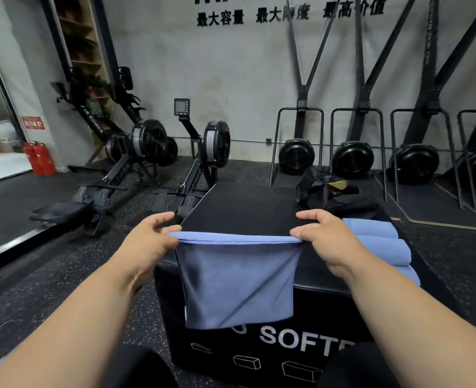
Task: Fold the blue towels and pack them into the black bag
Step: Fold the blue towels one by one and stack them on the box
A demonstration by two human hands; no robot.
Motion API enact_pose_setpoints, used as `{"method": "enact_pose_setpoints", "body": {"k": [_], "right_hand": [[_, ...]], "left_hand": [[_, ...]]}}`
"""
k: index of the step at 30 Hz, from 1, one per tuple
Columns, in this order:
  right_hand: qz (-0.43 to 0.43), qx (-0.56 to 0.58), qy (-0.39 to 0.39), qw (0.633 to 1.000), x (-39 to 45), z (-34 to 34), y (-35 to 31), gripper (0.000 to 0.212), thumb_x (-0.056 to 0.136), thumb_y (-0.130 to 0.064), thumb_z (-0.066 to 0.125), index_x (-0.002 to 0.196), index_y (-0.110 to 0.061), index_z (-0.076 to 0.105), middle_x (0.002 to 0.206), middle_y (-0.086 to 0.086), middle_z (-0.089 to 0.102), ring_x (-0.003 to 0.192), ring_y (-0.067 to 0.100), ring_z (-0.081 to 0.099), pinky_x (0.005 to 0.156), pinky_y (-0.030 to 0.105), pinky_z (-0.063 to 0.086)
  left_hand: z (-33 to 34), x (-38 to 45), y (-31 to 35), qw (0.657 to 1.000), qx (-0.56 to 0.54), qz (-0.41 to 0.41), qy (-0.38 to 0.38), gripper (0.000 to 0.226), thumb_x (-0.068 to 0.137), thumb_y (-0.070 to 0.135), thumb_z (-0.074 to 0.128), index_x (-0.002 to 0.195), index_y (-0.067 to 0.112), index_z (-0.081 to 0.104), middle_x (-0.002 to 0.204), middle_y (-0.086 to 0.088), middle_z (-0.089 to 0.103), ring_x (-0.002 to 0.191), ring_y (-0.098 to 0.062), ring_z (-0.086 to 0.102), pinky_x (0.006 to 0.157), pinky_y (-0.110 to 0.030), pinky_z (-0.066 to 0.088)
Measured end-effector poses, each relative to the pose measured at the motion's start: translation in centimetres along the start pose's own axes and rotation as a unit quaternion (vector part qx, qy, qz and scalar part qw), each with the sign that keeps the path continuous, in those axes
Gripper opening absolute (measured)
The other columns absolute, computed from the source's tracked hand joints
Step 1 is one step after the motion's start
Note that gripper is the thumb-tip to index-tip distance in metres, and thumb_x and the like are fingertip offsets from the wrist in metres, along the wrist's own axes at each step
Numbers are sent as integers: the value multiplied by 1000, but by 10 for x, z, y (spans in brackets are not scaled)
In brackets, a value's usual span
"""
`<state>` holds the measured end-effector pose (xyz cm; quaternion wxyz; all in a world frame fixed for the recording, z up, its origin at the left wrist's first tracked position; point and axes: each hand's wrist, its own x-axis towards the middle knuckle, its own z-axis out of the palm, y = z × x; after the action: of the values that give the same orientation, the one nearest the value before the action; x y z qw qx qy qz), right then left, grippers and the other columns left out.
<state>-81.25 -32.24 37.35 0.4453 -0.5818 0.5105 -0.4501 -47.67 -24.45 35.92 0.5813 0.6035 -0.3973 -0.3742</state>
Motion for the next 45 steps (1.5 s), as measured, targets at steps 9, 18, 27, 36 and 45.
{"method": "enact_pose_setpoints", "body": {"k": [9,18,27,36,45], "right_hand": [[3,32,0,999,9,1,16,36,87,5,65,111,-21,71,78,8,75,76,12,65,78,28,49],[-77,27,-80,993,19,18,-11,64,83,18,49,120,-30,69,101,1,59,69,3,50,64,16,42],[-85,139,-254,953,3,55,-39,67,75,6,59,121,-41,72,113,5,54,74,13,48,71,26,46],[-74,169,-312,932,-5,56,-36,75,86,17,57,139,-35,61,115,10,47,75,10,57,63,22,51],[-55,186,-366,910,-6,58,-27,80,81,7,66,145,-39,56,115,9,51,87,12,59,79,30,54]], "left_hand": [[6,9,-22,998,31,60,-16,52,90,-4,75,135,19,62,90,-3,78,84,-15,70,96,-38,52],[26,1,18,971,-62,93,-214,56,90,12,76,142,26,59,103,-2,71,93,-14,66,91,-38,50],[65,-12,29,947,-33,113,-299,62,96,12,70,149,30,45,102,-4,70,89,-13,64,91,-31,50],[70,-23,20,953,-25,115,-279,51,92,21,71,137,29,48,109,-12,73,97,-27,65,93,-50,48],[71,-27,18,956,-75,119,-258,47,82,10,77,123,16,54,91,-5,71,78,-20,67,72,-30,54]]}}
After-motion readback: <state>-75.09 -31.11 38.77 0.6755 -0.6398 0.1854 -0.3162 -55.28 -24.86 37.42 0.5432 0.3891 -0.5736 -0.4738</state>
